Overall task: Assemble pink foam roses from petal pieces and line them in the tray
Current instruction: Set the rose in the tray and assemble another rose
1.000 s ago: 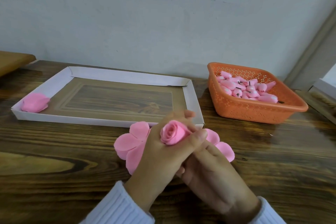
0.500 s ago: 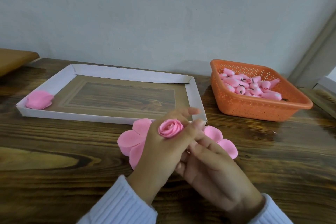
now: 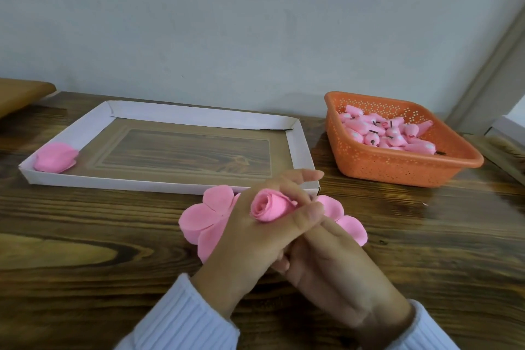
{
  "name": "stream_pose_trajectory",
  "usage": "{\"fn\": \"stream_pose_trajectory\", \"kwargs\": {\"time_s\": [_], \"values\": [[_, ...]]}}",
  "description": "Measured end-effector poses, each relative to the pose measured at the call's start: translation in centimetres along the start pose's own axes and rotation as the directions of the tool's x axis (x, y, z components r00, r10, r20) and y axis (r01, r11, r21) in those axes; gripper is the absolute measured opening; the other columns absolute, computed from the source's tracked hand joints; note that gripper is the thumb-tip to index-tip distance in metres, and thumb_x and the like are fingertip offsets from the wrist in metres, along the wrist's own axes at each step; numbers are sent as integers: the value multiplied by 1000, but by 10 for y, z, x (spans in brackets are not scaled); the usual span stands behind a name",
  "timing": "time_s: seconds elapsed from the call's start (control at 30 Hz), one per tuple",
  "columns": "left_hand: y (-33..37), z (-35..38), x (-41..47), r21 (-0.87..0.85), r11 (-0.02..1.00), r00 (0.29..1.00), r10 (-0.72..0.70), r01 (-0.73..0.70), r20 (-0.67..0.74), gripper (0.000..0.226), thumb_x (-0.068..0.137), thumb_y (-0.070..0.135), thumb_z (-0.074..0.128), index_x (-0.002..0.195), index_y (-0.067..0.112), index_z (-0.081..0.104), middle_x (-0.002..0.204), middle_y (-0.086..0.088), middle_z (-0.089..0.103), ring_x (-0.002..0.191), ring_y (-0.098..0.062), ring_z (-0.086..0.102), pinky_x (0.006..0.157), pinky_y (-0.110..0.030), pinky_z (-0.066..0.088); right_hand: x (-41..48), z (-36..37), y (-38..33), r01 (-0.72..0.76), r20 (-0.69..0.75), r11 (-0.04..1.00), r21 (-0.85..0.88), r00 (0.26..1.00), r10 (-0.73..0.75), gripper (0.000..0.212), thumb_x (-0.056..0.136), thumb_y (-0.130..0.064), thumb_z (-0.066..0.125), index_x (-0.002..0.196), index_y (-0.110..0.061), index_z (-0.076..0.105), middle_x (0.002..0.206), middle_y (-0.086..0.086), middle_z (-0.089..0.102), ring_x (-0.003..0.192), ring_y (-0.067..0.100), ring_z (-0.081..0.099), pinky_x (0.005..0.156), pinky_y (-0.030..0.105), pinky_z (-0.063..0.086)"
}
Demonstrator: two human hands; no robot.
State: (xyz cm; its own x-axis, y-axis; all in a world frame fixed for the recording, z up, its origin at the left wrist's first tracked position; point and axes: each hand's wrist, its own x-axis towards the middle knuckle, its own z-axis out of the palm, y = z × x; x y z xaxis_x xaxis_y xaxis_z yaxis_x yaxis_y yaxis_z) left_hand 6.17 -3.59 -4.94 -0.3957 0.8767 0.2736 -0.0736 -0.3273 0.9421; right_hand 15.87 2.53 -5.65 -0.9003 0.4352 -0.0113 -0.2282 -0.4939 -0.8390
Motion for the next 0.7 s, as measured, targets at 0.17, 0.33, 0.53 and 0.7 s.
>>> {"fn": "stream_pose_trajectory", "kwargs": {"time_s": [0.17, 0.33, 0.53, 0.7], "values": [[2, 0, 2, -87, 995, 997, -58, 54, -52, 34, 65, 45, 70, 80, 14, 71, 93, -1, 71, 58, -7, 63, 40, -13, 40, 0, 0, 3, 8, -40, 1000, -30, 999, -9, 43, 90, -25, 57, 122, 4, 56, 104, 22, 55, 93, 32, 49, 81, 41, 38], [6, -3, 4, -267, 962, 995, -71, 52, -63, 21, 60, 35, 75, 70, 17, 70, 94, 4, 73, 50, -1, 61, 38, -9, 40, 2, 3, 8, 131, 35, 990, -45, 991, -129, 35, 83, -18, 62, 117, -14, 66, 105, 18, 54, 89, 24, 53, 76, 31, 45], [4, -4, 2, -51, 997, 998, 62, -61, 18, 17, 72, 36, 67, 74, 19, 69, 109, 11, 68, 39, 1, 51, 36, -11, 33, 1, 7, 6, 126, 24, 992, 25, 992, -127, 32, 93, -20, 49, 112, 1, 63, 85, 14, 49, 69, 13, 53, 66, 25, 50], [6, -4, 3, -3, 997, 995, 73, -73, 71, 25, 79, 39, 62, 67, 17, 61, 111, 14, 68, 45, 1, 55, 37, -14, 36, 1, 7, 5, 103, 13, 994, 29, 995, -103, 44, 84, -28, 57, 106, 9, 59, 94, 23, 48, 75, 19, 55, 66, 28, 50]]}}
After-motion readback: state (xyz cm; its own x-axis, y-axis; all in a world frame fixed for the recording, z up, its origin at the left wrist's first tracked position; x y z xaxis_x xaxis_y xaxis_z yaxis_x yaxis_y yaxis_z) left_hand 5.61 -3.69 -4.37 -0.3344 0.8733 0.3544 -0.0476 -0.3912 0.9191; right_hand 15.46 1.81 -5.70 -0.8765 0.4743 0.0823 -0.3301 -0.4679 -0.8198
